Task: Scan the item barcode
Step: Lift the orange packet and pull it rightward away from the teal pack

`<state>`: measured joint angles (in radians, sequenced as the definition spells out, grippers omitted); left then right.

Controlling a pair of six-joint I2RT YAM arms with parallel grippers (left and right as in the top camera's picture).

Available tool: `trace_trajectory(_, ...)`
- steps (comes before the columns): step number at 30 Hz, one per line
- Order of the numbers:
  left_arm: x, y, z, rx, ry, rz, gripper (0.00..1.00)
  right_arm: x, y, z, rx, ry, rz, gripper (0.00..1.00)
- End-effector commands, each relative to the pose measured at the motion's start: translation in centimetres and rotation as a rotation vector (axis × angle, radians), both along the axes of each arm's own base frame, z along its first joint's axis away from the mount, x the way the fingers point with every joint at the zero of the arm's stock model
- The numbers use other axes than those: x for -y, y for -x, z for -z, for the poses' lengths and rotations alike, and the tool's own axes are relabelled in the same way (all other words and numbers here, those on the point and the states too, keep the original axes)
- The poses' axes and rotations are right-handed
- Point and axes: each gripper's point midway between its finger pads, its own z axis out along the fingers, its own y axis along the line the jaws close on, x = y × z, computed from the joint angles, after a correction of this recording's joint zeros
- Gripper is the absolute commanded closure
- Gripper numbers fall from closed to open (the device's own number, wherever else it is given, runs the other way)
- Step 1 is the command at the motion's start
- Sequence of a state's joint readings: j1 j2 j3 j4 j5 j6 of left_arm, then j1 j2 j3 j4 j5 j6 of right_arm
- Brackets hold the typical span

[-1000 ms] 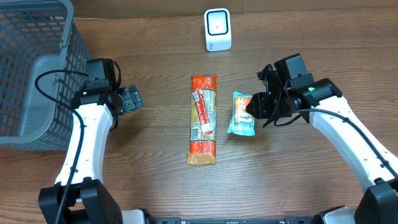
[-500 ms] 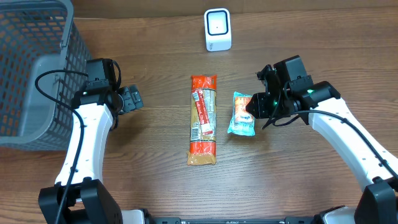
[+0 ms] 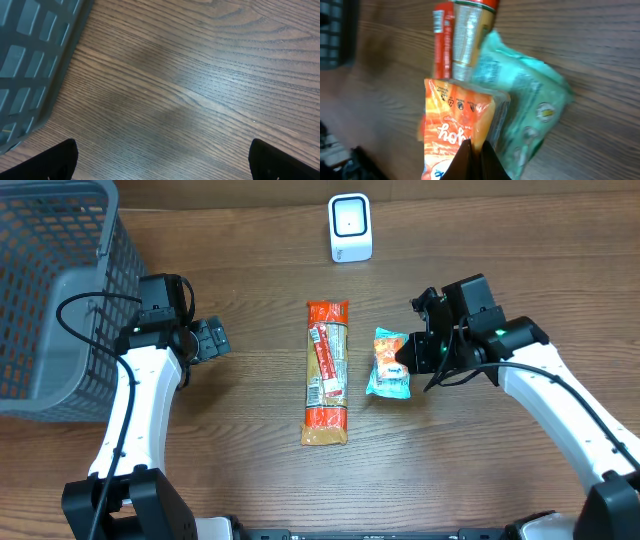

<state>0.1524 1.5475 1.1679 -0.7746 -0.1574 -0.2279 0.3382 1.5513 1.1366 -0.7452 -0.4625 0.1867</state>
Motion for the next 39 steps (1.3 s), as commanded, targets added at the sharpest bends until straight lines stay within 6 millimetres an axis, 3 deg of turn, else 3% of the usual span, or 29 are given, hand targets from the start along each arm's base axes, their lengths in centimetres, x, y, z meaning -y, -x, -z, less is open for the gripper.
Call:
trace_trajectory(1,0.0,-0.4,-1.1,0.027,-0.012,0.022,0.0,-0.7,0.5,-4.1,0.048,-0.134,-0.035,0.96)
trace_trajectory(6,0.0,-0.4,-1.1,0.027,-0.012,0.022,0.0,-0.3,1.0,-4.6,0.017,-0.186,-0.044,0.96)
trace_trajectory(15,0.0,-0.4,-1.1,0.027,-0.012,0.022,0.0,3.1,0.3,-5.1,0.006,-0.244,-0.003,0.97)
trace_trajectory(27,0.0,-0.4,-1.1,0.027,-0.012,0.022,0.0,6.1,1.2,-6.7,-0.006,-0.397,-0.017,0.96)
trace_trajectory(31,0.0,-0.4,-1.1,0.027,-0.012,0.022,0.0,5.7,2.3,-7.3,-0.01,-0.446,-0.063,0.96)
trace_trajectory(39,0.0,-0.4,-1.1,0.027,-0.012,0.022,0.0,3.7,3.7,-12.1,-0.011,-0.742,-0.157,0.96)
